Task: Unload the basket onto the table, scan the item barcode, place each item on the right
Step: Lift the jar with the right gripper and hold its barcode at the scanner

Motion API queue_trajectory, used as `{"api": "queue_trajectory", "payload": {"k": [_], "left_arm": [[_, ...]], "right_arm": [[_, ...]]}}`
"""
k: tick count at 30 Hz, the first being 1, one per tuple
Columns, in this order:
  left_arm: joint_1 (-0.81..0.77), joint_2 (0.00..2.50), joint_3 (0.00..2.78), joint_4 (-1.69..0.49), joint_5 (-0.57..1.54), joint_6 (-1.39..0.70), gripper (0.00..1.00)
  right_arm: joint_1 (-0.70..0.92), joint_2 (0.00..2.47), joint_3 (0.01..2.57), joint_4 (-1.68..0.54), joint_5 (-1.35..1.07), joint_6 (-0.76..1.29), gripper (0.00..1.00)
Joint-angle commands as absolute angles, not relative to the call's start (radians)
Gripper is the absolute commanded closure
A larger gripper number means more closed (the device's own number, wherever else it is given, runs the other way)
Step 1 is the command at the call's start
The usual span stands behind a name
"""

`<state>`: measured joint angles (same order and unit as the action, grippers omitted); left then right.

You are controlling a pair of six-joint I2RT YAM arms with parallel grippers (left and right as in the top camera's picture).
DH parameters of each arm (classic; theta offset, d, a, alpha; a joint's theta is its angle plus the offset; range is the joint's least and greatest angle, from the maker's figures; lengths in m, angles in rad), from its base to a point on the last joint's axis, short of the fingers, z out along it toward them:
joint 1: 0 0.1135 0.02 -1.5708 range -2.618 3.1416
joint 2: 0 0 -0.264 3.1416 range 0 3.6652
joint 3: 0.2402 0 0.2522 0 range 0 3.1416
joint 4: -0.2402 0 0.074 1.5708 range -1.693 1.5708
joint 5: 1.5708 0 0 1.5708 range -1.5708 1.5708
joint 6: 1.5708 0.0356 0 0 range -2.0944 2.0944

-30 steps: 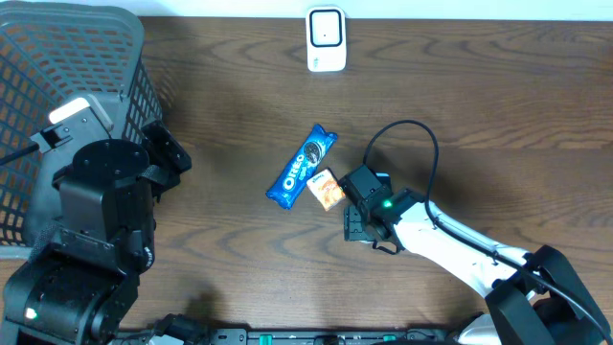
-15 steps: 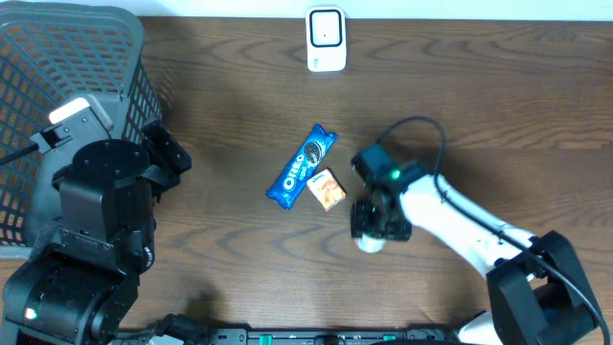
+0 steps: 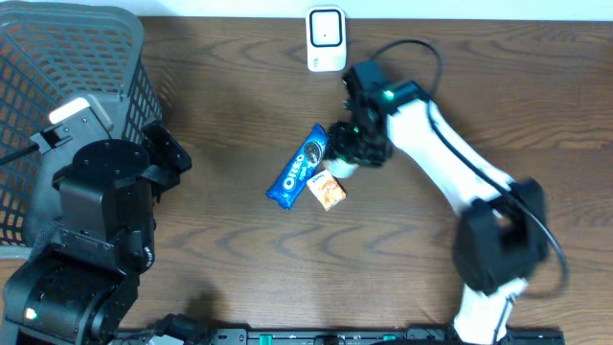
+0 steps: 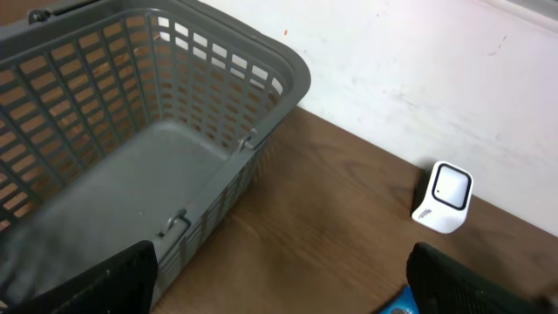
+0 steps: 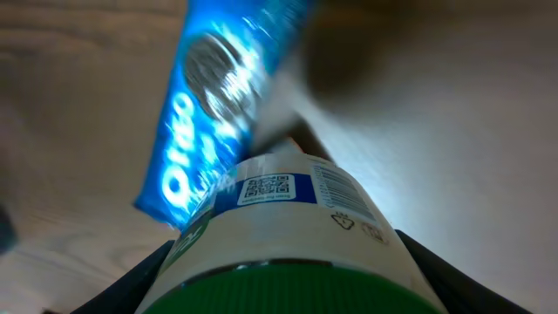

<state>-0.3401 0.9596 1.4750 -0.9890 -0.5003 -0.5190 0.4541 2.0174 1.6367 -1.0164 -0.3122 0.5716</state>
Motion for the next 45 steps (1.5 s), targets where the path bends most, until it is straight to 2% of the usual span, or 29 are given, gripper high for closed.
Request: {"api": "queue_trajectory", "payload": {"k": [1, 8, 13, 19, 23, 26, 35, 40, 42, 45], "left_arm": [[-0.336, 0.960, 1.478, -0.991, -0.513, -0.505, 0.09], [-0.336, 0.960, 1.478, -0.991, -0.513, -0.505, 0.08], [-0.336, 0.960, 1.478, -0.991, -0.513, -0.505, 0.09], [-0.336, 0.960, 1.478, -0.991, -0.513, -0.505, 0.09], [-0.336, 0.960, 1.478, -0.991, -0.513, -0.505, 0.09], [-0.336, 0.960, 1.478, -0.991, -0.513, -0.505, 0.09], [-0.336, 0.960, 1.478, -0.991, -0.513, -0.505, 0.08], [-0.336, 0.960, 1.478, -0.991, -0.513, -0.505, 0.09], [-0.336, 0.960, 1.478, -0.991, -0.513, -0.505, 0.08], [-0.336, 0.960, 1.478, -0.991, -0.513, -0.505, 0.09]], "right_arm": [[0.450, 2.130, 1.789, -1.005, -0.465, 0.613, 0.66], [0.411, 2.267, 2.038, -0.847, -0.617, 0.781, 0.61], [0.364, 2.331, 2.052, -0.543, -0.755, 1.046, 0.59], [0.319, 2.437, 2.053, -0.081, -0.848, 1.411, 0.59], [0.294, 2.489, 2.053, 0.094, -0.843, 1.597, 0.59], [0.268, 2.507, 2.053, 0.176, -0.844, 1.686, 0.59], [0.194, 2.526, 2.053, 0.230, -0.830, 1.882, 0.57], [0.189, 2.603, 2.053, 0.430, -0.836, 2.045, 0.57], [0.189, 2.634, 2.055, 0.487, -0.845, 2.051, 0.58], [0.191, 2.651, 2.055, 0.459, -0.886, 2.051, 0.58]]}}
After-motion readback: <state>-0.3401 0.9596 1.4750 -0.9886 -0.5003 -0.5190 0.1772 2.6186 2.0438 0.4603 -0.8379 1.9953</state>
